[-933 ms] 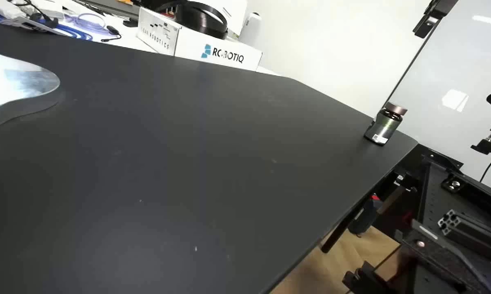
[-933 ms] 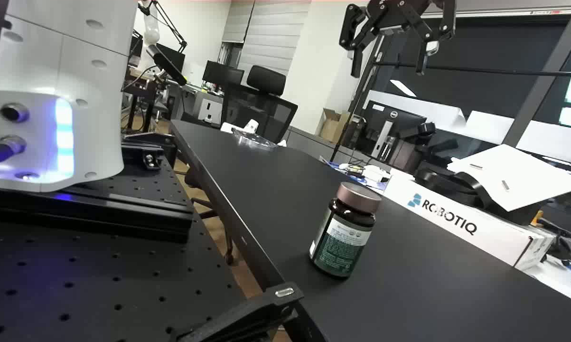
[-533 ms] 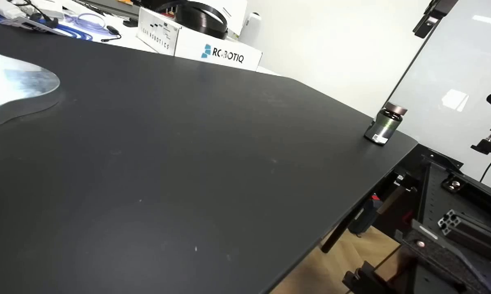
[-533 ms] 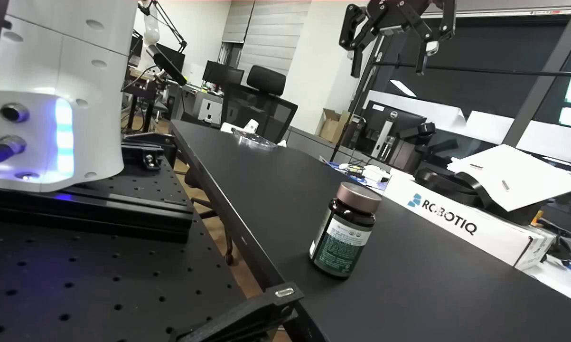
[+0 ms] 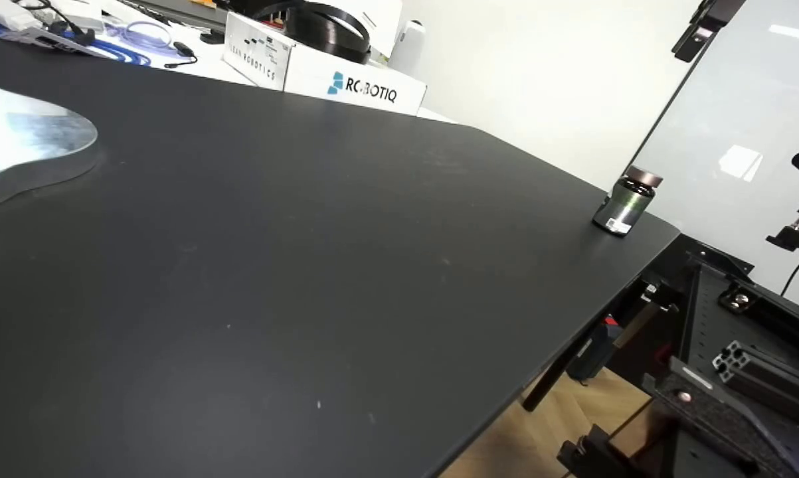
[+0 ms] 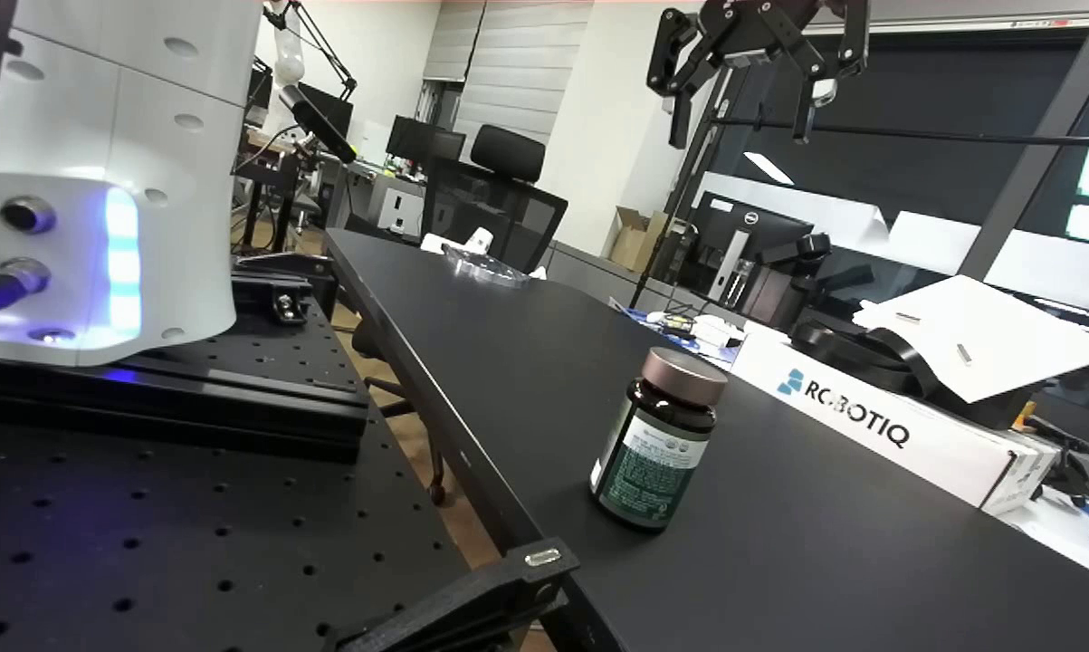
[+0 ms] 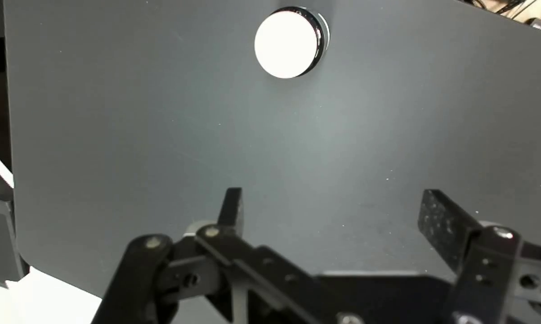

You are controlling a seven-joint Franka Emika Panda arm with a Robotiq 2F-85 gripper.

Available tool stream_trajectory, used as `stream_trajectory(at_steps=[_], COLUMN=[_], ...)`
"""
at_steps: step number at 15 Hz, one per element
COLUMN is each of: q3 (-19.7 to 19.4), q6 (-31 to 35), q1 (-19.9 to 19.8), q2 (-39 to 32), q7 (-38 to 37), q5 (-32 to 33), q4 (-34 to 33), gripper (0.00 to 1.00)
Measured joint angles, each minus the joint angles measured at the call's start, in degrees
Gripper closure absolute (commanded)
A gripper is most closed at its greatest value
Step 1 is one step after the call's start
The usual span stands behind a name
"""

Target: Pick up the medicine bottle from the table and move it forward.

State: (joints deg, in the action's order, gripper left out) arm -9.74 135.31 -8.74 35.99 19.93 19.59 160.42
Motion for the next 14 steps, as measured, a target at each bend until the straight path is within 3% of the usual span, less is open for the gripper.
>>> stream_trajectory(at_steps=[4,10,14], q3=[-1.26,-8.49,-10.52], q6=[1.48,4.55,5.28], q1=[0.01,0.09,-0.63], q2=[-0.65,-5.21,-9.51], q7=[2.61,12.94,16.18], q5=[-0.03,-1.89,-1.91], q4=[-0.04,-0.02,-0.01], gripper=[0.00,0.00,0.00])
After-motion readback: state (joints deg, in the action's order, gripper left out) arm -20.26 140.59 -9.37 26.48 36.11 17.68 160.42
